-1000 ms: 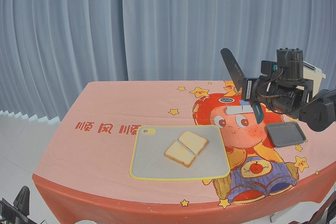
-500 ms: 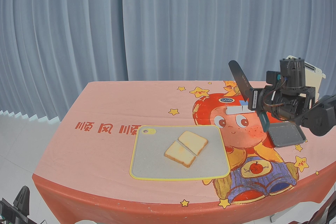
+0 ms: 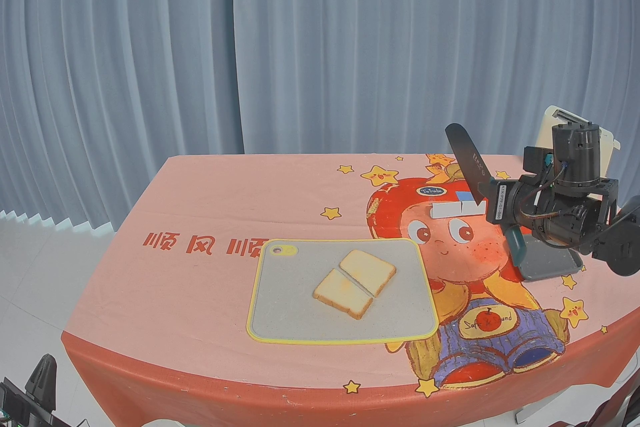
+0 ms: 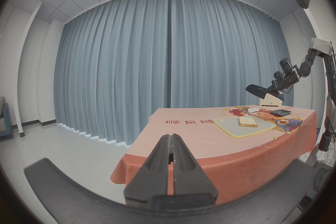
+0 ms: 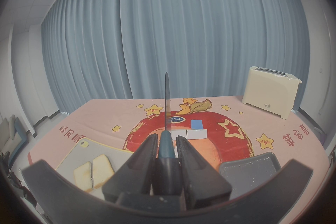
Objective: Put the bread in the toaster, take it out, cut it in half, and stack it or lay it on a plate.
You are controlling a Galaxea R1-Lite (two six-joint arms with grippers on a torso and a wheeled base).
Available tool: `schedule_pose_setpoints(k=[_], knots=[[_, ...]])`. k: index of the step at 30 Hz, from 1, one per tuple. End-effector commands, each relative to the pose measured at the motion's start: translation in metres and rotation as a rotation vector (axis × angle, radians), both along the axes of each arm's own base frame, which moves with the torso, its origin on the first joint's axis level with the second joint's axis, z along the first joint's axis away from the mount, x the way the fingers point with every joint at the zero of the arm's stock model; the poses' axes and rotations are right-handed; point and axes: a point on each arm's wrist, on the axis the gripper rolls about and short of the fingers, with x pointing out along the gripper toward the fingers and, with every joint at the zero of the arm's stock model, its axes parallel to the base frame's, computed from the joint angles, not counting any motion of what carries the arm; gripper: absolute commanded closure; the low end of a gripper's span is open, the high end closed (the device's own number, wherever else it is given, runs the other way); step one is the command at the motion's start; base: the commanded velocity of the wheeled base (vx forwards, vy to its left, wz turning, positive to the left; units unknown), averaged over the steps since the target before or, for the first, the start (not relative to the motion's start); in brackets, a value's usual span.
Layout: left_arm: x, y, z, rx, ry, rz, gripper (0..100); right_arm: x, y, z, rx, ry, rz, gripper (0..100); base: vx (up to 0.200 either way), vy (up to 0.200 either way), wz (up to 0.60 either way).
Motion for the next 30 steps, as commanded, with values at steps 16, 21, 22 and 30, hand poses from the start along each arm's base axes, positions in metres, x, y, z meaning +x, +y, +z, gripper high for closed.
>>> schedule_pose_setpoints(k=[16, 21, 22, 30], knots=[[0.0005, 0.0000, -0.0051, 0.000, 0.007, 0.000, 100, -0.0037, 0.0000, 0.0008, 0.001, -0.003, 0.003, 100, 0.000, 0.000, 0.00], [0.0005, 0.0000, -0.0051, 0.000, 0.007, 0.000, 100, -0.0031, -0.0002, -0.0014, -0.002, 0.004, 0.003, 100, 0.000, 0.000, 0.00], [0.0005, 0.0000, -0.0051, 0.000, 0.007, 0.000, 100, -0.0031, -0.0002, -0.0014, -0.002, 0.004, 0.002, 100, 0.000, 0.000, 0.00], [0.0005, 0.0000, -0.0051, 0.000, 0.007, 0.000, 100, -0.0024, -0.0003, -0.0010, 0.002, 0.003, 0.002, 100, 0.000, 0.000, 0.00]])
